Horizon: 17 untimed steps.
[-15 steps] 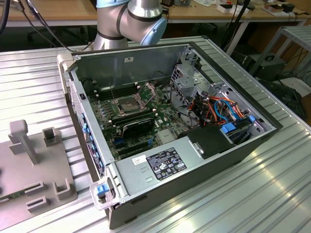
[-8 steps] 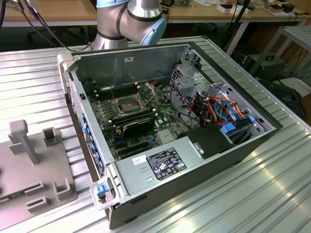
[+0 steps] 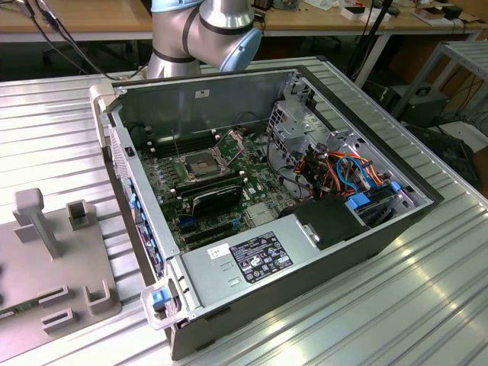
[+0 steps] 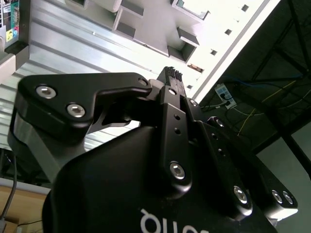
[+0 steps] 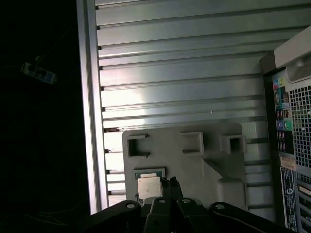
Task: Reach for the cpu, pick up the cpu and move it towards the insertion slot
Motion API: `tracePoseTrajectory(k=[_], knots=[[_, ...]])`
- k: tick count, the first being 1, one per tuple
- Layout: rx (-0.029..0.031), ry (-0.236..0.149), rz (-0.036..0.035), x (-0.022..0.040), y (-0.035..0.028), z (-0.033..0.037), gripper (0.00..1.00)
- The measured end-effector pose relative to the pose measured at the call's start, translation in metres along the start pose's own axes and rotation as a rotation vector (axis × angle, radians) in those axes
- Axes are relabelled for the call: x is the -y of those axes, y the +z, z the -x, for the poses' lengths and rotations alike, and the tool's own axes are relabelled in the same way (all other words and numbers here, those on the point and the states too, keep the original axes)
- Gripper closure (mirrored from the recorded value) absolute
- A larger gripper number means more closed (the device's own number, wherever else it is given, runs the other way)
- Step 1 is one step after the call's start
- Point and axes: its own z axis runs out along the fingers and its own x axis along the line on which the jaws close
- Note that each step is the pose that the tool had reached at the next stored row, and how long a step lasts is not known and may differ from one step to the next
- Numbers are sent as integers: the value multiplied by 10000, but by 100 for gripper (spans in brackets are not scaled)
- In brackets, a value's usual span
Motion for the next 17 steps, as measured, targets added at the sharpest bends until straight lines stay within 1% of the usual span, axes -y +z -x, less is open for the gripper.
tracePoseTrajectory(k=[1,3,7,8,11,13,17], knots=[[3,2,1,14,9,-24,89],[17,4,2,79,36,-94,89],[29,-1,3,106,78,-207,89],[31,-2,3,113,93,-261,89],[32,-10,2,126,110,-357,89],[32,-20,4,128,112,-389,89],[31,-24,4,129,112,-398,89]])
